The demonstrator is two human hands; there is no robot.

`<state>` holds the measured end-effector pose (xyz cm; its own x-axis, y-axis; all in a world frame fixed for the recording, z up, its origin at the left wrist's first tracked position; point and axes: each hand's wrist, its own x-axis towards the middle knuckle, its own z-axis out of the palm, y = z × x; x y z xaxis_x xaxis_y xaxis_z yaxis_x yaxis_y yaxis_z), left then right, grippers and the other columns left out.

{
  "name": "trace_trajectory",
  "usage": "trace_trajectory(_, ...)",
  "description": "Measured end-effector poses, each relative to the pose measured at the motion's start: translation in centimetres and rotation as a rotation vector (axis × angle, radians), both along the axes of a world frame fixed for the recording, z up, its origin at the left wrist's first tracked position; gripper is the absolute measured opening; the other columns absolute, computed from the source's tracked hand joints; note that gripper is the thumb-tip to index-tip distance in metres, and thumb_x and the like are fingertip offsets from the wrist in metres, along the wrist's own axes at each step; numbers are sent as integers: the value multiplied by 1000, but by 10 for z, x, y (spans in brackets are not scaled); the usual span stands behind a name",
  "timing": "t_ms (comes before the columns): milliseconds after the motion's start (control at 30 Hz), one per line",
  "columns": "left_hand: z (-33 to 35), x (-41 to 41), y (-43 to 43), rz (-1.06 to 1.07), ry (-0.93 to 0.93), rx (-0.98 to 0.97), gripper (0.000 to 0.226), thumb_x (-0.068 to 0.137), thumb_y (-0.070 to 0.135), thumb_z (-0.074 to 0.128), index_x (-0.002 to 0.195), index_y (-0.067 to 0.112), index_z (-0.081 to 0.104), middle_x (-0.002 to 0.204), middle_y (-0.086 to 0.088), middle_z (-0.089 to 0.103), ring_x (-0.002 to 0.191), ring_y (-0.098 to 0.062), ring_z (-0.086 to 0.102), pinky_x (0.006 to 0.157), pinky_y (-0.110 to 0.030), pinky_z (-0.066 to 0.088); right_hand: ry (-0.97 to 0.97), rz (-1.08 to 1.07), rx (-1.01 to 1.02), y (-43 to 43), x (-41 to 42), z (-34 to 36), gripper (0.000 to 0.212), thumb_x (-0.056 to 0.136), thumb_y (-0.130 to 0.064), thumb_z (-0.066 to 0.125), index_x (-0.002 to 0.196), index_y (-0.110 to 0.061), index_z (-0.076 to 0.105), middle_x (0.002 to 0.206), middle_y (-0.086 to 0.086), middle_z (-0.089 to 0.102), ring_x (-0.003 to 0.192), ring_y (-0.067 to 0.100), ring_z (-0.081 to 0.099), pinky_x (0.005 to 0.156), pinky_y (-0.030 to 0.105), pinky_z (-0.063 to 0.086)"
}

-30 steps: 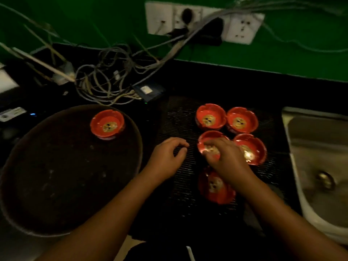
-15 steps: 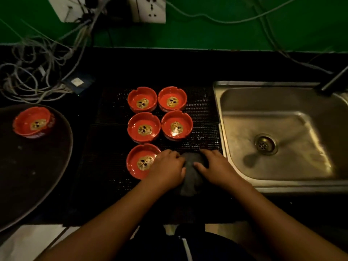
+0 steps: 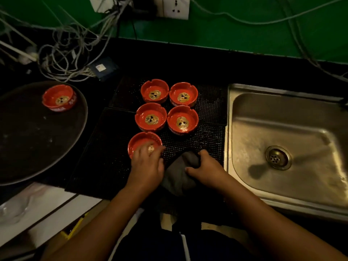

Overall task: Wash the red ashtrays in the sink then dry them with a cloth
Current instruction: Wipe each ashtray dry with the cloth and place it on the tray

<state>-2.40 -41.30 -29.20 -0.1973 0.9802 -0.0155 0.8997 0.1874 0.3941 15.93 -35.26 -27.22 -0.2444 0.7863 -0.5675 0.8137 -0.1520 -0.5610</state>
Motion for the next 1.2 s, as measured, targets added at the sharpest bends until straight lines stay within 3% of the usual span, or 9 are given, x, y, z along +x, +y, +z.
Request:
trace_trajectory(167, 4, -44, 6, 348, -241, -77, 55, 89, 22, 60, 140, 17, 40, 141, -17, 31, 125, -38, 37, 100, -47, 39, 44, 94, -154, -6, -11, 9, 101, 57, -44, 89, 135, -21, 30, 135, 3, 51, 120, 23, 52, 92, 30, 46)
trace_trajectory(333, 7, -70, 36, 383, -298, -353, 60, 91, 21, 59, 144, 16, 33, 135, -16, 44, 112, -30, 55, 87, -39, 51, 68, 41, -79, -6, -22, 3, 64, 67, -25, 84, 121, -15, 50, 117, 5, 61, 102, 19, 60, 90, 34, 52)
trace_trajectory(400, 7, -74, 41, 363, -316, -391, 47, 90, 17, 59, 135, 13, 46, 125, -14, 54, 99, -25, 59, 73, -31, 49, 203, -104, -82, -3, -25, 7, 53, 70, -18, 81, 116, -16, 54, 107, 5, 64, 93, 18, 63, 81, 35, 55)
trace_trajectory(500, 11, -77, 42, 322, -368, -437, 27, 89, 12, 57, 116, 9, 60, 110, -13, 65, 93, -25, 64, 71, -30, 50, 531, -370, -134, 1, -30, 25, 40, 76, -7, 76, 110, -16, 56, 107, 9, 67, 92, 20, 67, 77, 32, 56)
trace_trajectory(600, 30, -81, 41, 309, -574, -467, 6, 92, 11, 54, 96, 13, 58, 89, -8, 64, 76, -20, 65, 61, -28, 54, 883, -559, -236, 2, -38, 46, 37, 81, -3, 69, 114, -14, 54, 111, 13, 67, 96, 24, 69, 74, 34, 57)
trace_trajectory(700, 51, -82, 34, 284, -780, -484, 9, 95, 12, 50, 87, 15, 55, 85, -7, 64, 72, -15, 63, 57, -23, 50, 1018, -637, -176, 2, -52, 57, 35, 85, -3, 65, 113, -20, 53, 111, 7, 66, 95, 19, 70, 69, 32, 57)
trace_trajectory(900, 61, -77, 23, 388, -1495, -518, 14, 90, 6, 48, 101, 5, 57, 90, -14, 65, 80, -24, 63, 60, -26, 52, 668, -567, 555, -14, -79, 59, 56, 83, -15, 73, 120, -38, 38, 116, -20, 50, 113, 7, 55, 92, 26, 51)
trace_trajectory(1067, 61, -83, 27, 295, -1827, -539, 34, 90, 33, 48, 104, 8, 67, 94, -14, 73, 81, -25, 71, 73, -37, 59, 464, -132, 817, -30, -106, 52, 61, 78, -11, 75, 125, -28, 42, 114, -18, 41, 105, -12, 43, 89, 4, 37)
trace_trajectory(1200, 52, -90, 32, 238, -1982, -573, 62, 83, 61, 42, 105, 13, 73, 110, -17, 69, 97, -30, 68, 78, -45, 57, 352, 11, 740, -31, -117, 67, 44, 83, -25, 66, 125, -22, 56, 114, -18, 51, 104, -6, 46, 93, 19, 42)
